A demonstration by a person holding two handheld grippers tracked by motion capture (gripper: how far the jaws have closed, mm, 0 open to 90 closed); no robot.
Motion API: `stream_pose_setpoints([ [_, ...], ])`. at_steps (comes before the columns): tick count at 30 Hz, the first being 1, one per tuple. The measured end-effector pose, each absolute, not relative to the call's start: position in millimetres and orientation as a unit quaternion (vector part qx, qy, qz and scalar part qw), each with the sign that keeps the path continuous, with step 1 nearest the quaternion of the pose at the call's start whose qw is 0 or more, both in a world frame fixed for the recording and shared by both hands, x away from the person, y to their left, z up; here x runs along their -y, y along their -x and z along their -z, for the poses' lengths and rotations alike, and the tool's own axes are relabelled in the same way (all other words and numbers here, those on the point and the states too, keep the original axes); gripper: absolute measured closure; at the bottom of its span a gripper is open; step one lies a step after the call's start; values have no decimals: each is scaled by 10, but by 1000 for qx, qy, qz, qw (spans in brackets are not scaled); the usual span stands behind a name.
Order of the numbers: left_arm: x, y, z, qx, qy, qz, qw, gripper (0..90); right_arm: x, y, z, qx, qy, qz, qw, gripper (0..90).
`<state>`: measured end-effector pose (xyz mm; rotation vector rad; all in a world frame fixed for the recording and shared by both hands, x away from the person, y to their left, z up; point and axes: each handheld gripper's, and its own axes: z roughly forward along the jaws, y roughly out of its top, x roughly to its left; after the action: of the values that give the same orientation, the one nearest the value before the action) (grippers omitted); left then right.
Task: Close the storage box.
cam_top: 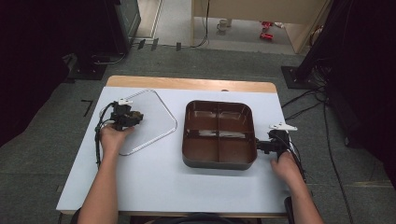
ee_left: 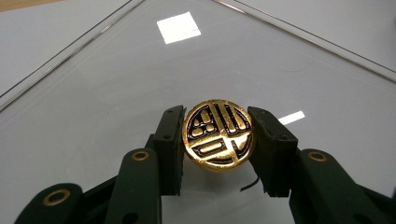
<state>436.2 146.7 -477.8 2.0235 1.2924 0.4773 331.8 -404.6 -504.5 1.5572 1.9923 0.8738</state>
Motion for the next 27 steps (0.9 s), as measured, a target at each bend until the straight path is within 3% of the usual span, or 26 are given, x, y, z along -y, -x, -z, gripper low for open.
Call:
stream_pose_setpoints([
  [14,-1399,-4343,4676,-487,-788,-161,341,589,4046,-3318,5045,-724,-566,-318,231,101],
  [27,-1403,-4197,4336,-467,-788,-160,368,589,4047,-3318,5044,-725,-566,-317,231,101],
])
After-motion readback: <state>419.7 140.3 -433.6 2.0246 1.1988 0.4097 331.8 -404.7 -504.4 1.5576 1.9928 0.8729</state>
